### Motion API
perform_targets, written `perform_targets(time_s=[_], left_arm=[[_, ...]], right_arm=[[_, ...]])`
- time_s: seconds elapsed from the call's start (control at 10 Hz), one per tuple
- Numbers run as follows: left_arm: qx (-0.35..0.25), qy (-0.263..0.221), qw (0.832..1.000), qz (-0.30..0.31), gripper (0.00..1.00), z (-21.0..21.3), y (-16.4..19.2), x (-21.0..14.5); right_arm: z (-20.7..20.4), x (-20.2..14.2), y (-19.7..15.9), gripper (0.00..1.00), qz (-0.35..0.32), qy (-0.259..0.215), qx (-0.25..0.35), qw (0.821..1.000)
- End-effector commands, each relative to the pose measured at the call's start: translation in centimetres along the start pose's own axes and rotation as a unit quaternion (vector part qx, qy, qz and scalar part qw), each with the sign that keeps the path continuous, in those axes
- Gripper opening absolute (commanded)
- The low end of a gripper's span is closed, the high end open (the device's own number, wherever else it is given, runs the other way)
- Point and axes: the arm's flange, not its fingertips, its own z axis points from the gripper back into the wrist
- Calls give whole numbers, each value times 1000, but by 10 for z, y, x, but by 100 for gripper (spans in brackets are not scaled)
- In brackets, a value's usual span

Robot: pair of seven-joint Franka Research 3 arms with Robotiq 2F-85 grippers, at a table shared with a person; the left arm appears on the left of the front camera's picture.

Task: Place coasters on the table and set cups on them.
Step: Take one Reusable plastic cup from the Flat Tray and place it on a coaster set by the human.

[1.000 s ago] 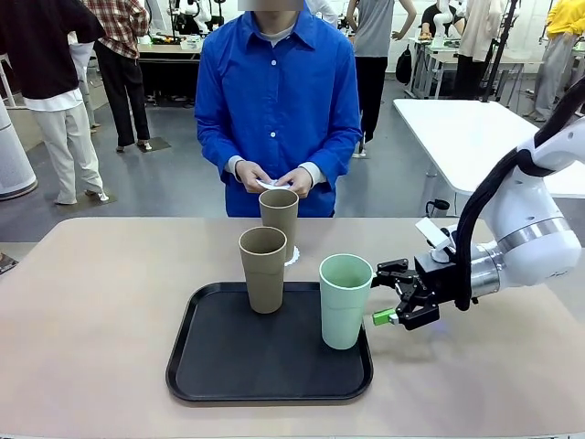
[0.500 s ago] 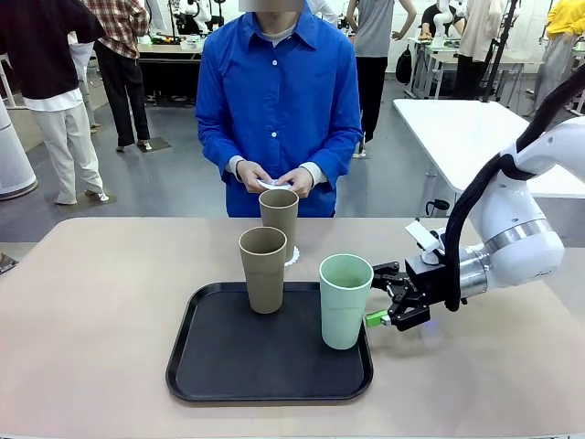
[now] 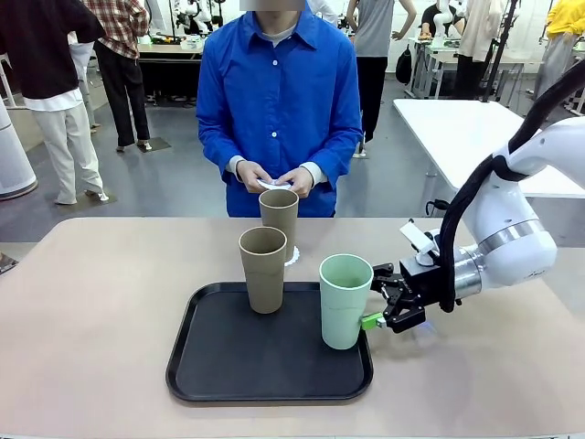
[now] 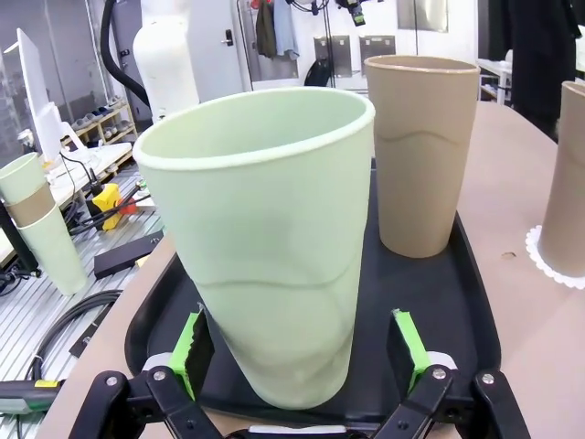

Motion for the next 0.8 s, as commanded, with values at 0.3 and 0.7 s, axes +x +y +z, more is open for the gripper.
perform_targets(time_s=[0.3,0.7], left_arm=[[-2,0,1000,-1,100,2,-2,-1],[-2,0,1000,-1,100,2,-2,-1]], right_arm=[[-20,-8,-17,100,2,-14,24,1000],[-27,-11,-20,100,-4,-9,31,999]])
